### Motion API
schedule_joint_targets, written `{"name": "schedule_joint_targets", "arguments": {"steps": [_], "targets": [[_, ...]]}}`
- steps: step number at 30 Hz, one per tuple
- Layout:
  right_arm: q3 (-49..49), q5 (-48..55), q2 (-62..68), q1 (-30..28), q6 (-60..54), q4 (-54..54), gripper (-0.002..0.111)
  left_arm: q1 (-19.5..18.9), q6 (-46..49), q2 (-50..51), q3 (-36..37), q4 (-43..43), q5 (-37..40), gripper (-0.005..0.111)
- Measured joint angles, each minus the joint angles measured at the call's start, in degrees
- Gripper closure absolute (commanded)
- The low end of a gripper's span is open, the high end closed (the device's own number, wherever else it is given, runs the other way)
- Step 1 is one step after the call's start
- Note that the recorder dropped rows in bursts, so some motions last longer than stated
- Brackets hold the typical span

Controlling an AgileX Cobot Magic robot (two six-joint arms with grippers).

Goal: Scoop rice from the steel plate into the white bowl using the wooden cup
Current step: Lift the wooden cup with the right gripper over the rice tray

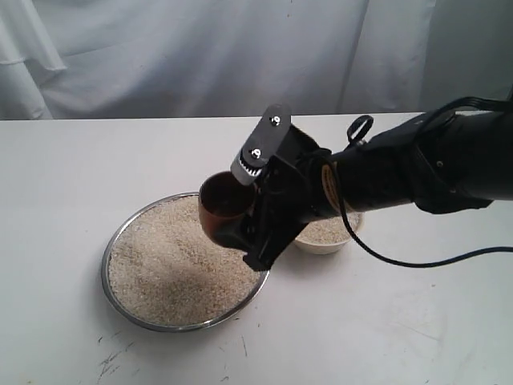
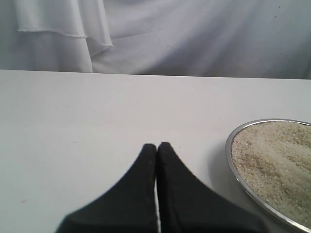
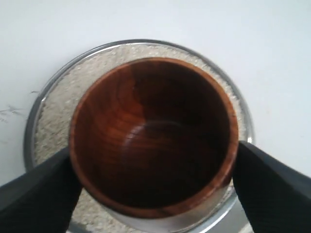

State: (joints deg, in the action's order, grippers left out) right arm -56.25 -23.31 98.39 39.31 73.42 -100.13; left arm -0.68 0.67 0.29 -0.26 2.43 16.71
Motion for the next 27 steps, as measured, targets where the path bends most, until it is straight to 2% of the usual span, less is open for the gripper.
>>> {"name": "schedule_joint_targets", "arguments": {"steps": [7,17,23,27], "targets": [[-6.19,2.37,2.54,-0.26,0.0,0.0,0.108,0.0,0.0,0.0,0.0,0.0,0.0,0.107],[-9.29,5.69,2.67,-0.26,0.26,0.0,0.108,0.0,0.0,0.0,0.0,0.0,0.0,0.107],[-9.32,4.78,2.67,-0.26,3.53,0.0,0.108,0.0,0.0,0.0,0.0,0.0,0.0,0.107],[-9.32,0.05,2.87,-0.5,6.55,0.0,0.108,0.0,0.0,0.0,0.0,0.0,0.0,0.107]]}}
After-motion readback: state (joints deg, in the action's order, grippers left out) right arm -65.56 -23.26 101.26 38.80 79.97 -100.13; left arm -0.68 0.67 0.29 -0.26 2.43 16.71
